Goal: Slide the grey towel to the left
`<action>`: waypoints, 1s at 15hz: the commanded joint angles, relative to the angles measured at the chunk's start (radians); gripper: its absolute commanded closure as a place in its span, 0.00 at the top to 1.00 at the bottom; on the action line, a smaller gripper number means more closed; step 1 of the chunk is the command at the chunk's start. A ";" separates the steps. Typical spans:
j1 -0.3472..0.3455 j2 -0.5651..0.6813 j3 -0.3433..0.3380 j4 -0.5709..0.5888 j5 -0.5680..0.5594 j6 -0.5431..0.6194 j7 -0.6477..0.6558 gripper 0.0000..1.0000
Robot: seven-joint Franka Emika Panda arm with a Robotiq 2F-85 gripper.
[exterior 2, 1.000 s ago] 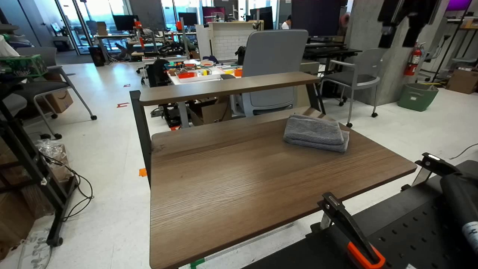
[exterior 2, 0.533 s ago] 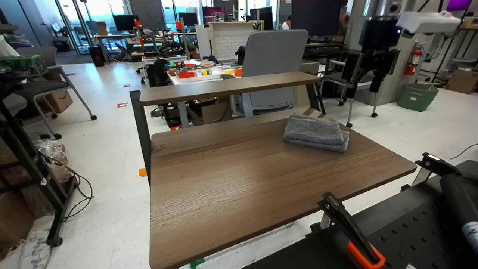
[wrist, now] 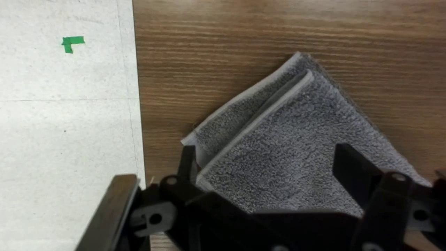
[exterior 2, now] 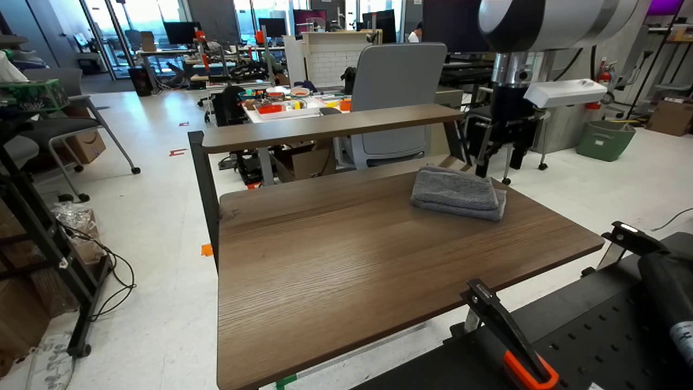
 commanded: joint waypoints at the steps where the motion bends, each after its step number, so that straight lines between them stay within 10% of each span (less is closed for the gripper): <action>1: 0.007 0.101 0.020 0.116 -0.036 -0.024 0.055 1.00; 15: 0.121 0.308 0.074 0.381 -0.109 -0.176 0.110 1.00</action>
